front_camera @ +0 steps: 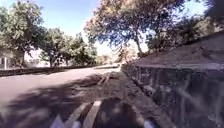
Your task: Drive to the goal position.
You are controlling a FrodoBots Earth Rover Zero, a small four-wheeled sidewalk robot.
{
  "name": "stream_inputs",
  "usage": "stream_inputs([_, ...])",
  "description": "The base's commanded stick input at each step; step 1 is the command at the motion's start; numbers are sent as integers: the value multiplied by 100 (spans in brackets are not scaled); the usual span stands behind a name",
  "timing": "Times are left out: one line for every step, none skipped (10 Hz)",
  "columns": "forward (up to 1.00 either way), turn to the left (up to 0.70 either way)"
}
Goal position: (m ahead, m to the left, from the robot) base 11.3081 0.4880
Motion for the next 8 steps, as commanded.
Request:
stream_inputs([85,0])
stream_inputs([85,0])
stream_inputs([85,0])
stream_inputs([85,0])
stream_inputs([85,1])
stream_inputs([85,2])
stream_inputs([85,27])
stream_inputs([85,14])
